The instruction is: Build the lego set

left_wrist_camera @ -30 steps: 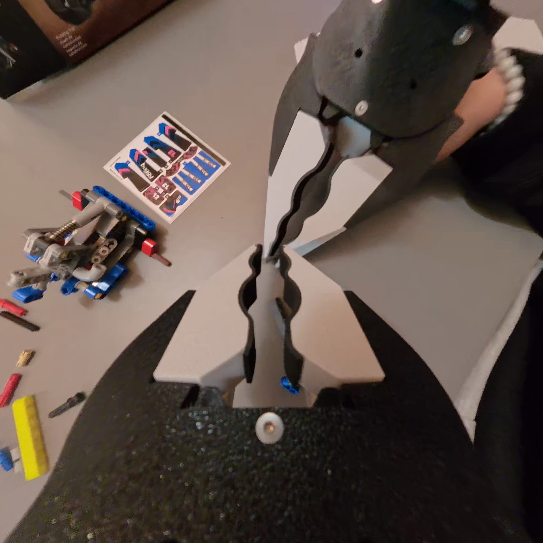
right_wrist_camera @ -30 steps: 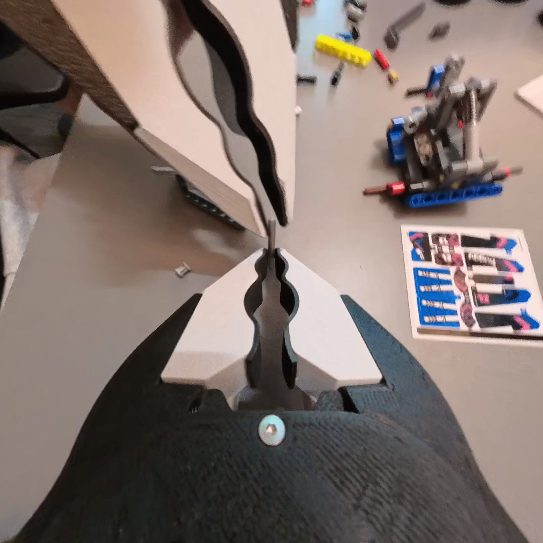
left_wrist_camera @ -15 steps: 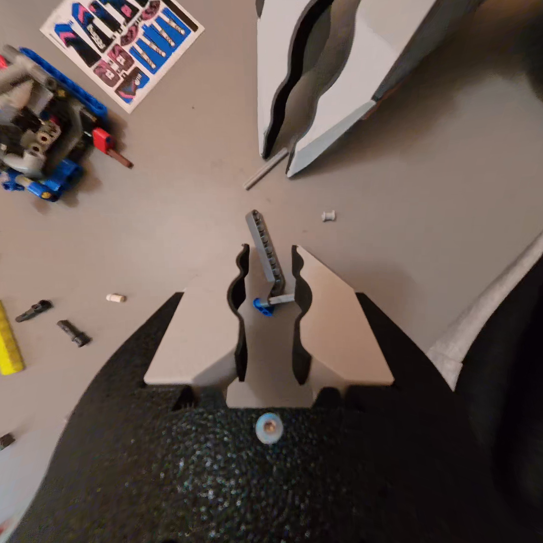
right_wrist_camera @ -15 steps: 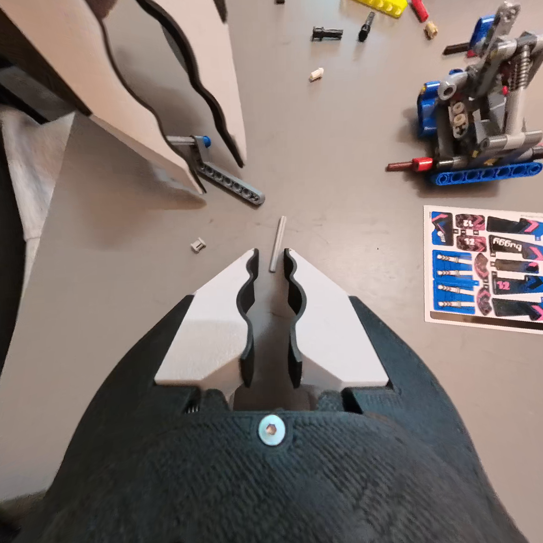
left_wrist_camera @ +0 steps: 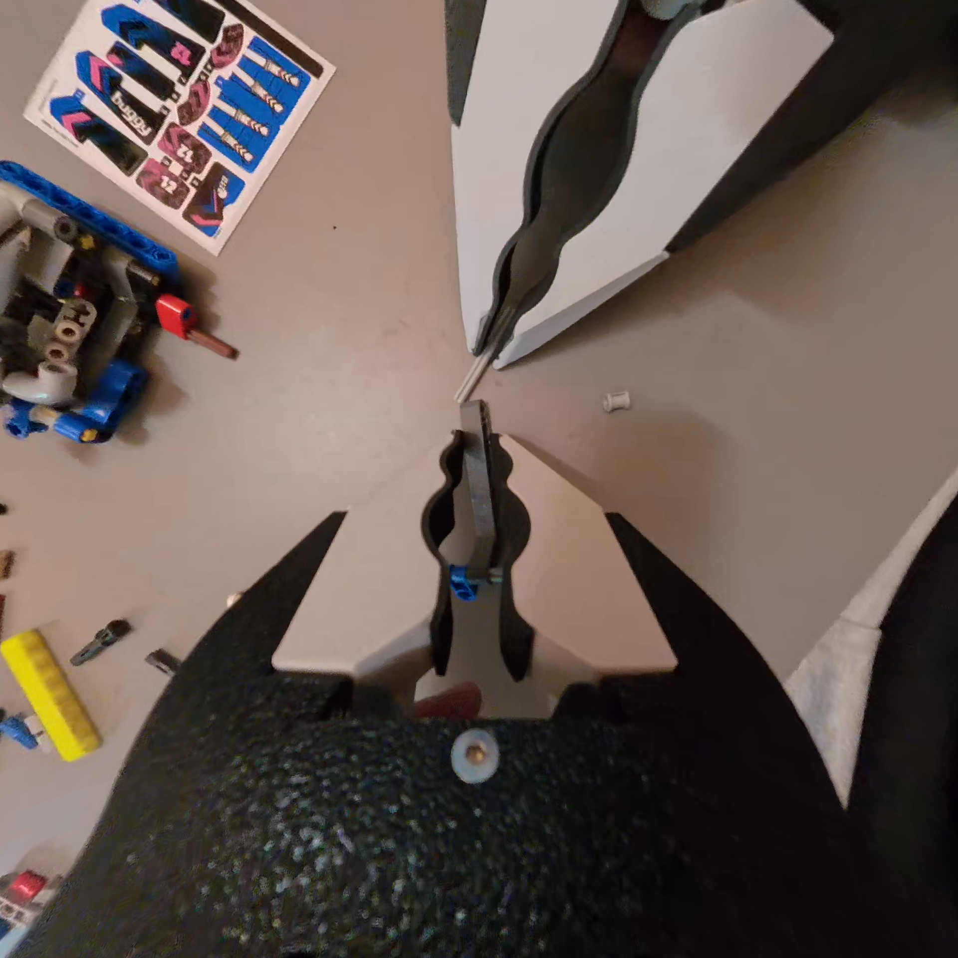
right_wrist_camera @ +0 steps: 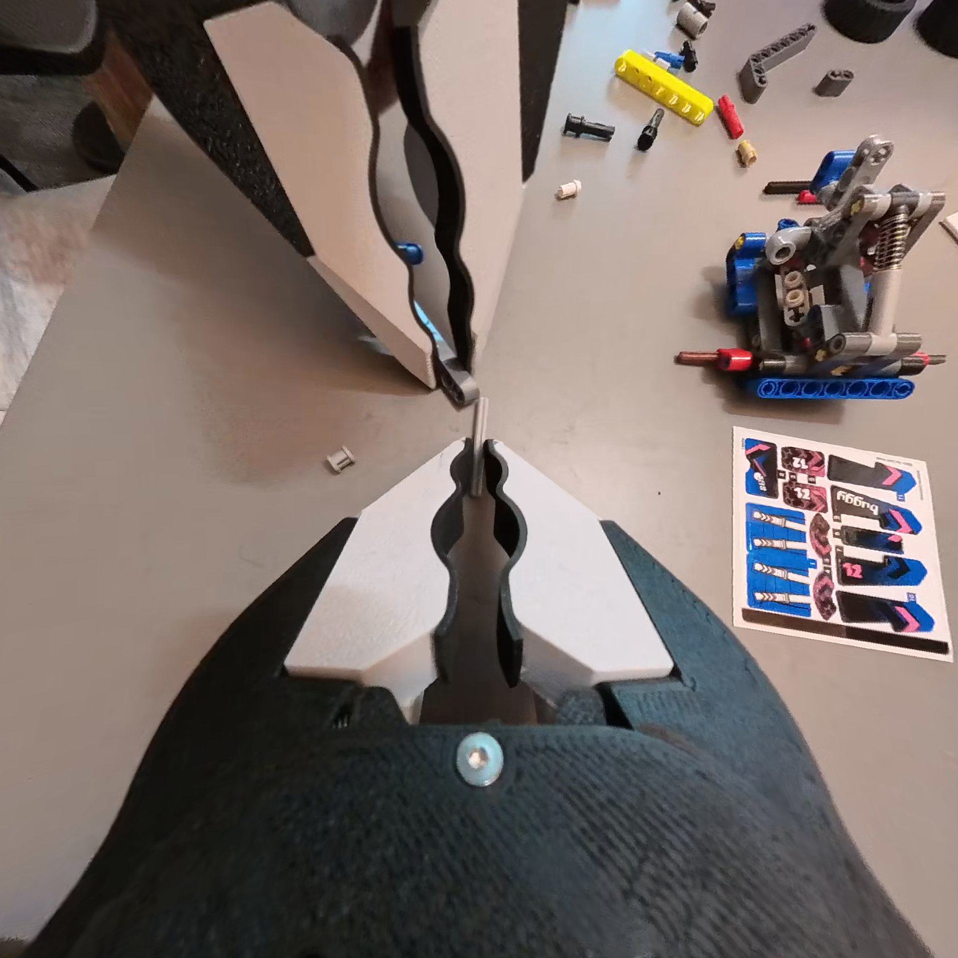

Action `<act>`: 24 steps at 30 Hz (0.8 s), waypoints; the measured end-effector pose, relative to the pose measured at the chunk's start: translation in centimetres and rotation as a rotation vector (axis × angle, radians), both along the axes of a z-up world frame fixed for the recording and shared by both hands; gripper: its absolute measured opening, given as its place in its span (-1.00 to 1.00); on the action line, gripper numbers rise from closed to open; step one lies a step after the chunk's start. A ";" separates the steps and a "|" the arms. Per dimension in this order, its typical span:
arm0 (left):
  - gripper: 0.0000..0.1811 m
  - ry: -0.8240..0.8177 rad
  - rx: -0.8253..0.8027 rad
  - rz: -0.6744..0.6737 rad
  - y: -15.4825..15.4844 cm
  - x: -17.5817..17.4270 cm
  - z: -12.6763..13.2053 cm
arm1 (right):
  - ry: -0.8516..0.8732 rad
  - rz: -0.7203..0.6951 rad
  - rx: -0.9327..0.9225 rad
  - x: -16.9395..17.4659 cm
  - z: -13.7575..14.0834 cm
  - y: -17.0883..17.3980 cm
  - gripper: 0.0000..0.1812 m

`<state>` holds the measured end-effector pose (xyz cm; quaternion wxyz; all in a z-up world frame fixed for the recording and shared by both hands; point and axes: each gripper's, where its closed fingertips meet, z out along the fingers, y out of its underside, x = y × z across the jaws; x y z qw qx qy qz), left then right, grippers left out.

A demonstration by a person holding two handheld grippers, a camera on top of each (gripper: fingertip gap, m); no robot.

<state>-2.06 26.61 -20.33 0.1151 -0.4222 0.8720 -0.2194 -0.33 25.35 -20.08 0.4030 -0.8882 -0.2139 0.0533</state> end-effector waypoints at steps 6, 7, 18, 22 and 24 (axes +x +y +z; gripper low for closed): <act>-0.93 -0.105 -0.070 0.121 1.2 1.3 0.4 | -0.037 -0.027 0.031 0.4 0.1 0.6 -0.89; -0.93 -0.100 -0.080 0.123 1.1 1.3 0.3 | -0.033 -0.046 0.036 0.7 0.2 0.7 -0.77; -0.94 -0.631 0.215 0.017 1.5 3.1 6.3 | 0.555 -0.179 0.241 0.8 6.6 1.5 -0.72; -0.94 -0.681 0.274 -0.020 1.0 3.1 6.5 | 0.674 -0.206 0.252 0.7 7.0 1.9 -0.71; -0.94 -0.740 0.308 -0.014 1.1 3.3 7.1 | 0.699 -0.224 0.247 0.8 6.9 2.1 -0.82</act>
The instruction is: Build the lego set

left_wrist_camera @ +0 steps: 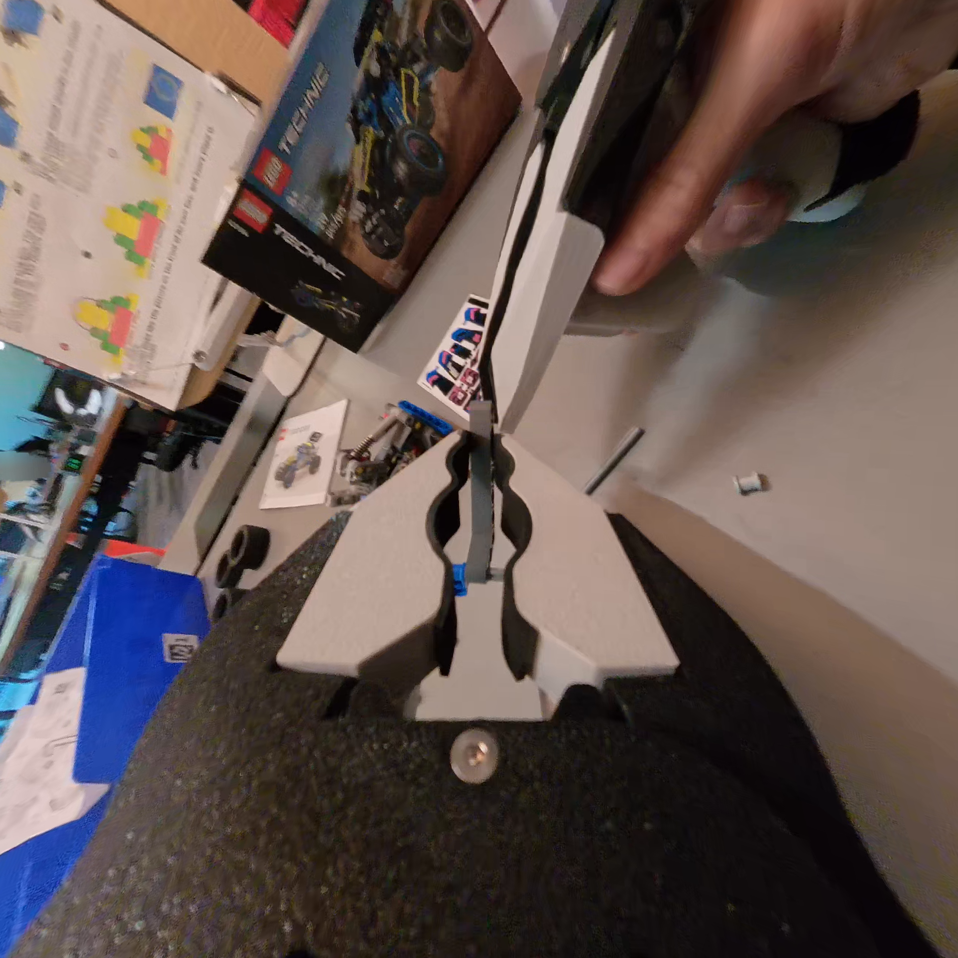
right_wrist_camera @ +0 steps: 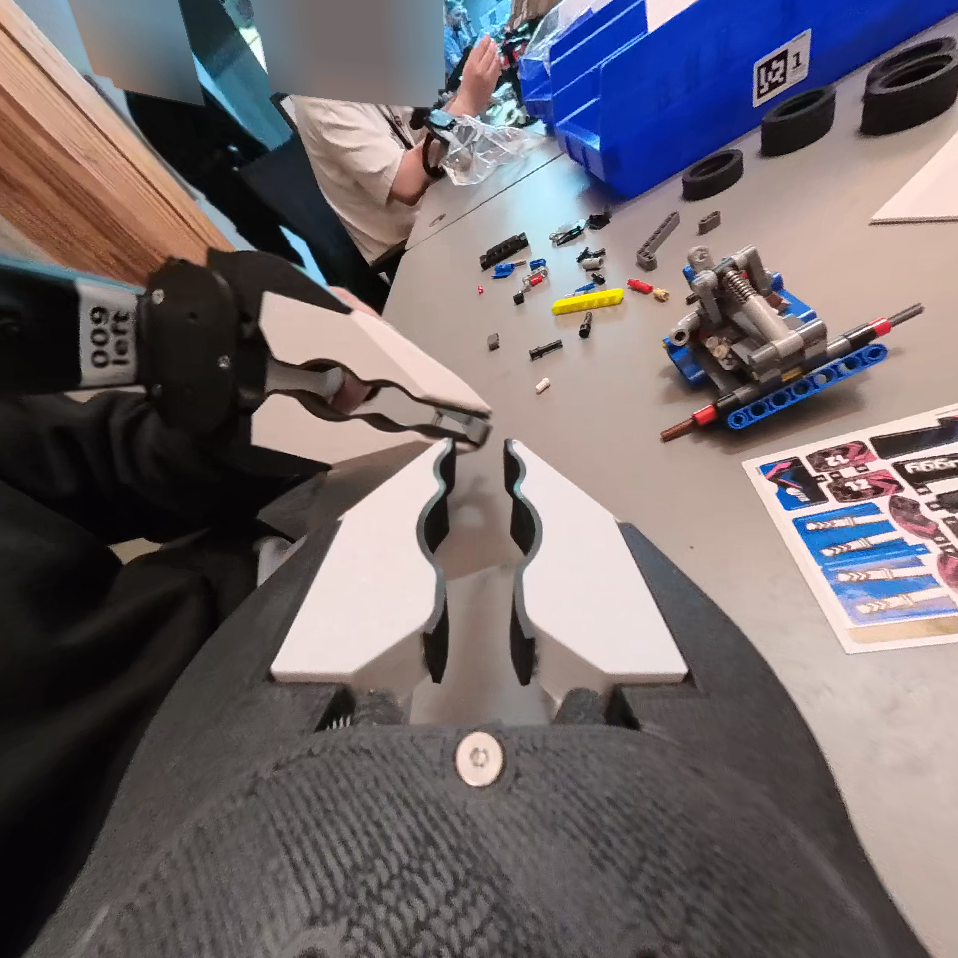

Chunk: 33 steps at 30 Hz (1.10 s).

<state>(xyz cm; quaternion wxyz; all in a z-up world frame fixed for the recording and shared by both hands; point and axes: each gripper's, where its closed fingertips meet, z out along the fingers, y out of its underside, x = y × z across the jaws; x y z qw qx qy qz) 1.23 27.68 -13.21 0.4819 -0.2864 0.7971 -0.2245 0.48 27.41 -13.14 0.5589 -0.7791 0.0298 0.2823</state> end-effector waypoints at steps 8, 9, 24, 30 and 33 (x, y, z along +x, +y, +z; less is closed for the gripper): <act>-0.93 0.020 0.005 -0.046 -0.3 -0.6 0.1 | -0.118 0.001 0.035 -0.1 0.0 0.2 -1.00; -0.94 0.031 -0.009 -0.056 -0.3 -0.7 0.2 | -0.133 0.007 0.042 -0.2 0.1 0.2 -1.00; -0.95 0.019 0.032 -0.007 0.5 -0.4 -0.2 | -0.119 -0.013 0.085 -0.4 0.7 0.7 -0.93; -0.79 0.223 -0.122 -0.211 -1.2 -1.9 -0.8 | -0.250 0.076 0.107 -0.9 0.6 -0.2 -0.94; -0.74 0.395 -0.264 -0.326 -1.4 -2.8 -0.3 | -0.277 0.154 0.138 -1.9 1.0 -0.8 -0.94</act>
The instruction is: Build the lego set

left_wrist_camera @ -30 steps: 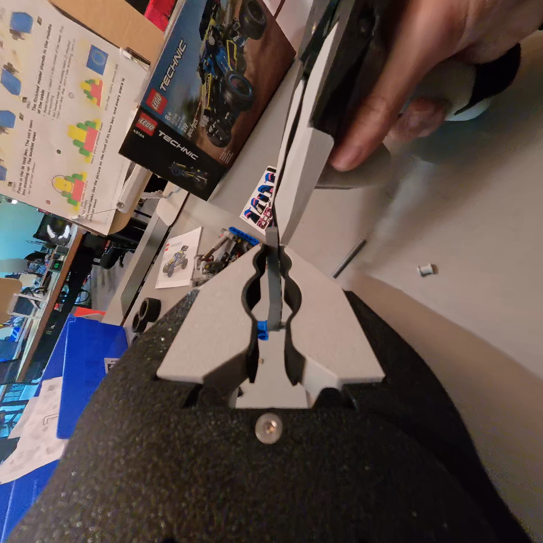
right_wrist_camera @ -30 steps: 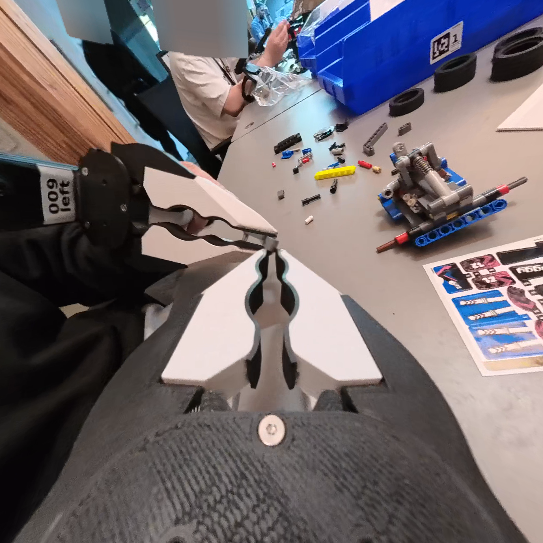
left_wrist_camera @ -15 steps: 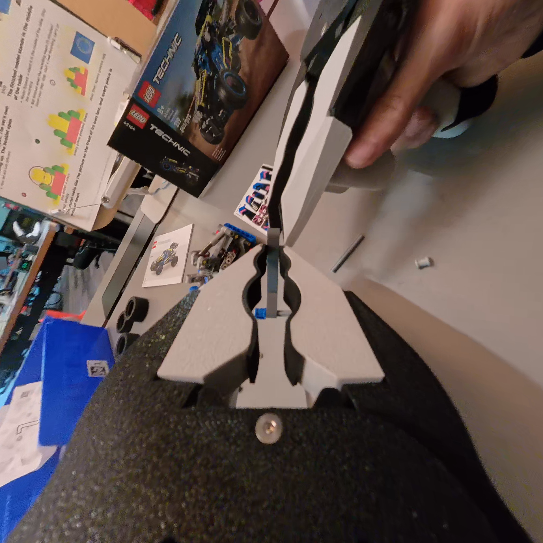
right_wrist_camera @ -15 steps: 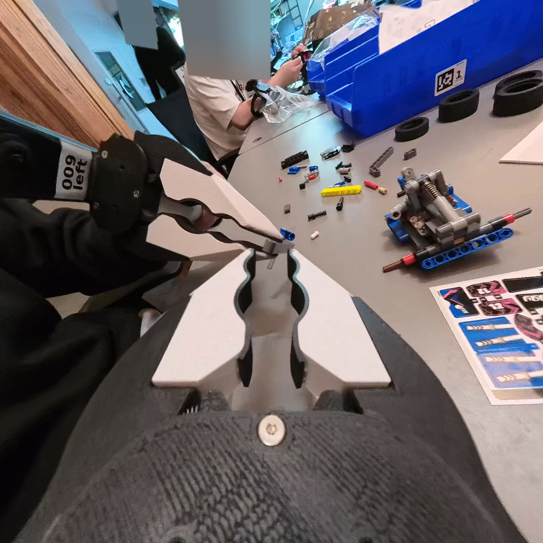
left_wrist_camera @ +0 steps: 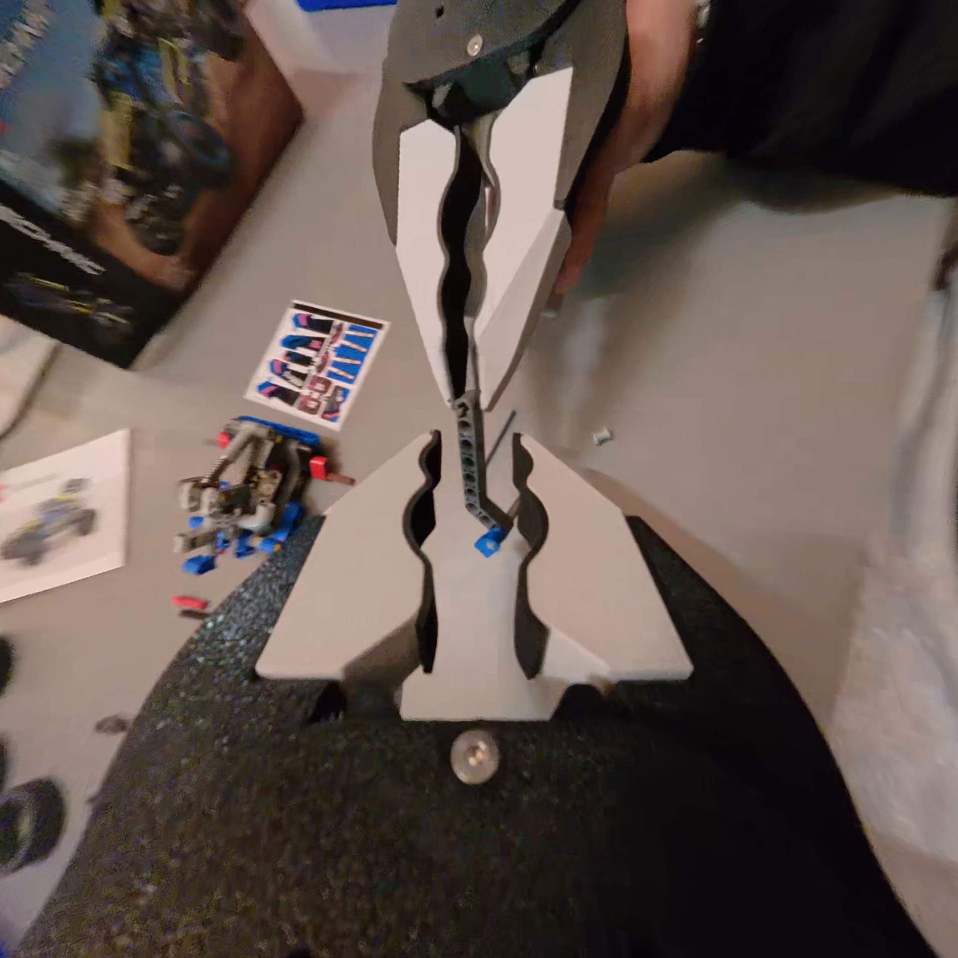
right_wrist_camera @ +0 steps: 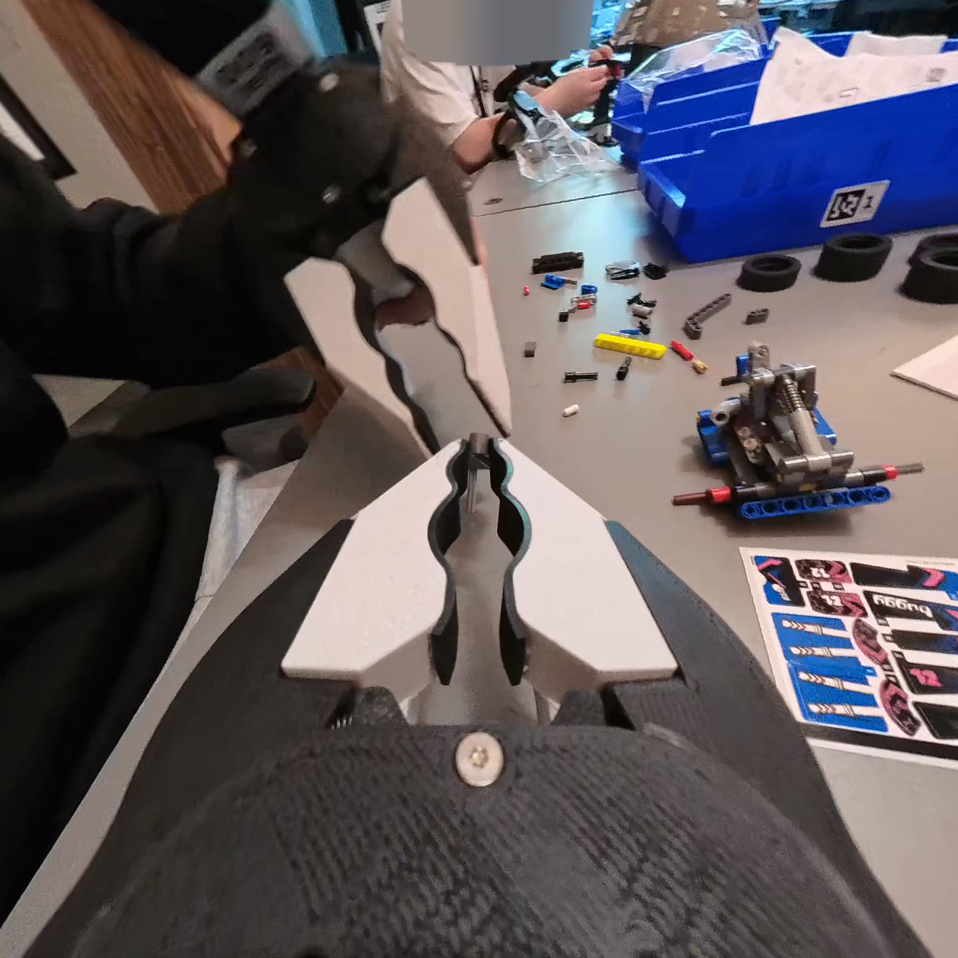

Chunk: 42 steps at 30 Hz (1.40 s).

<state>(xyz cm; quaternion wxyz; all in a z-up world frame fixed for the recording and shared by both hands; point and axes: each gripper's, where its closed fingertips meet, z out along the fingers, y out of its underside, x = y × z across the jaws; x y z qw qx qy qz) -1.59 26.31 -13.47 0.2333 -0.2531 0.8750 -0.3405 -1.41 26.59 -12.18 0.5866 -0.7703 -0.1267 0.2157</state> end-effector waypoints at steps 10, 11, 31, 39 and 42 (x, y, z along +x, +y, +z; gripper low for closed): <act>-0.85 0.262 -0.233 -0.206 -0.9 0.5 -1.4 | 0.023 0.034 -0.083 -0.4 -1.4 -0.1 -0.94; -0.86 0.274 -0.252 -0.211 -0.8 0.6 -1.6 | 0.019 0.013 -0.096 0.0 -1.7 0.0 -0.94; -0.95 0.672 -0.747 -0.132 0.1 1.7 -2.0 | -0.305 -0.083 -0.295 2.0 -5.4 -0.6 -0.84; -0.95 0.597 -1.035 -0.185 2.0 2.3 0.5 | -0.400 -0.025 -0.389 0.8 -7.8 -0.6 -0.97; -0.95 0.535 -1.059 -0.207 2.2 2.3 1.4 | -0.390 -0.031 -0.363 0.8 -7.8 -0.3 -0.97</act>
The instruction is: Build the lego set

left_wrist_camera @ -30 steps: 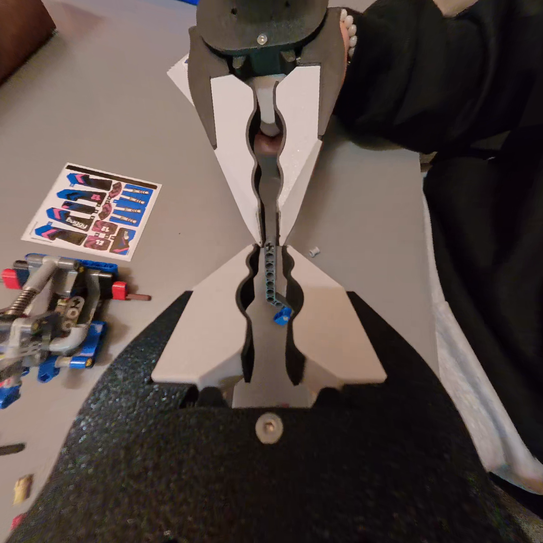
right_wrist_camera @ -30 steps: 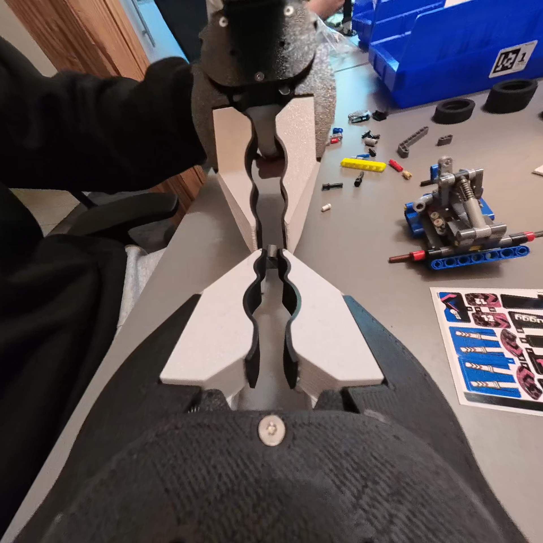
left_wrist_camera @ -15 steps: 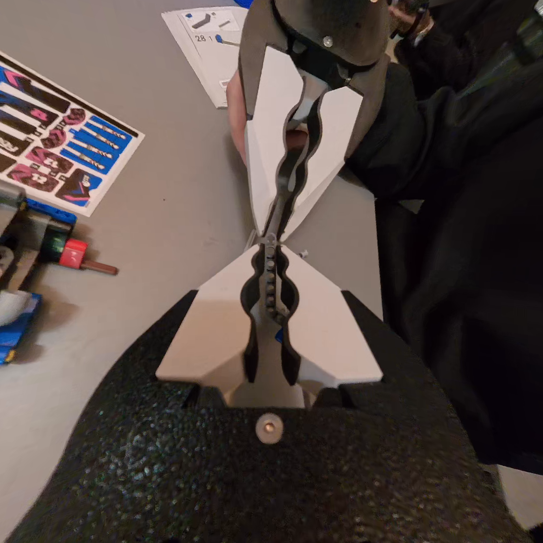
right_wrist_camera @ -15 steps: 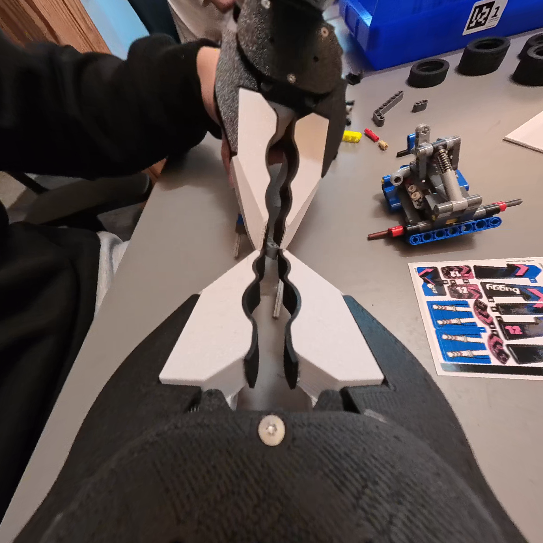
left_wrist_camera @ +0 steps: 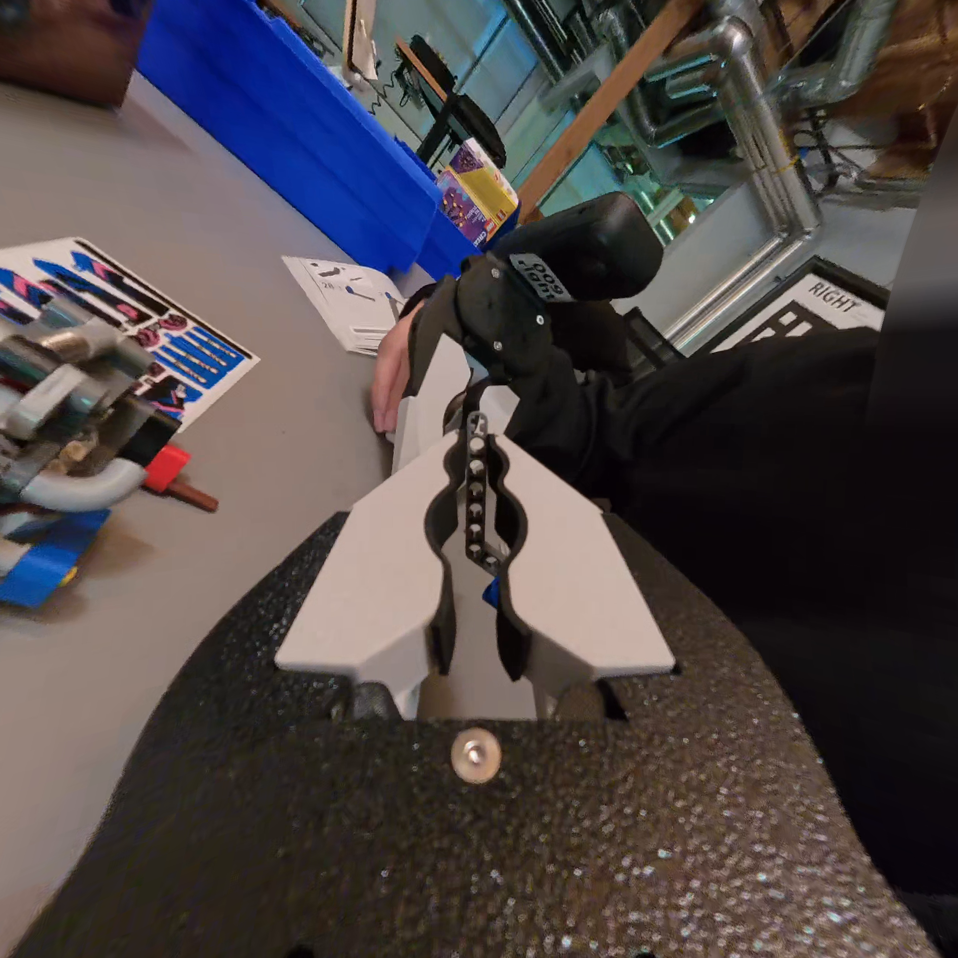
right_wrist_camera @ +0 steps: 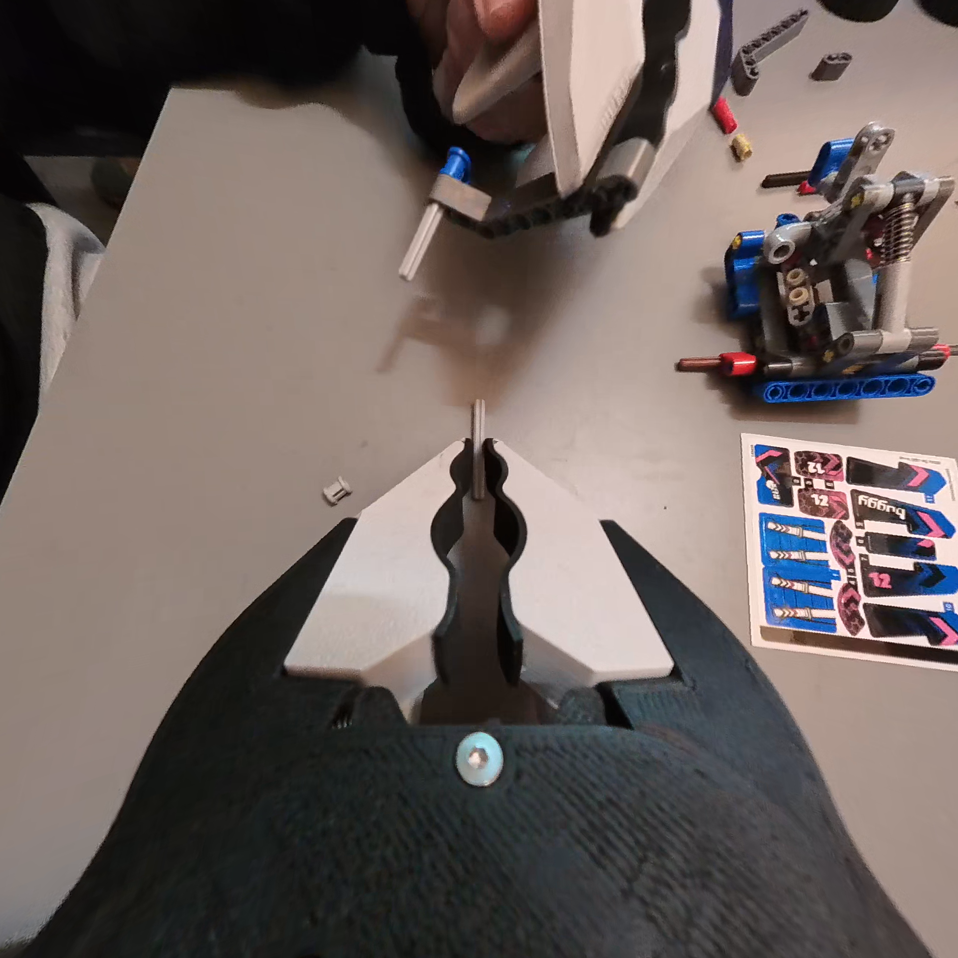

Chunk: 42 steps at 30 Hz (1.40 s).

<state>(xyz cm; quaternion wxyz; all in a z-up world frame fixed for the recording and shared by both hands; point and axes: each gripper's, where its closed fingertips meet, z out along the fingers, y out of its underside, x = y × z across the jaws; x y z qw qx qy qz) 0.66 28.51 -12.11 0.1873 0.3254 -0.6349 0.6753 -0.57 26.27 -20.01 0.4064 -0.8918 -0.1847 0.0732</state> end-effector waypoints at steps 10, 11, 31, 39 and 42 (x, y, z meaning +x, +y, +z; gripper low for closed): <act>-0.95 -0.258 0.041 0.058 0.6 -0.2 1.7 | -0.093 -0.094 0.157 1.7 1.7 1.7 -0.97; -0.95 -0.263 0.059 0.070 0.5 -0.1 1.5 | -0.051 -0.125 0.242 2.0 3.2 2.0 -0.97; -0.95 -0.389 0.295 0.191 0.5 1.5 0.0 | -0.139 -0.180 0.575 2.9 7.8 2.3 -0.98; -0.95 -0.363 0.288 0.173 0.5 1.3 -0.1 | -0.246 -0.185 0.595 2.8 8.3 2.4 -0.98; -0.95 -0.302 0.228 0.160 0.4 1.2 0.1 | -0.307 -0.173 0.595 2.6 8.3 2.5 -0.98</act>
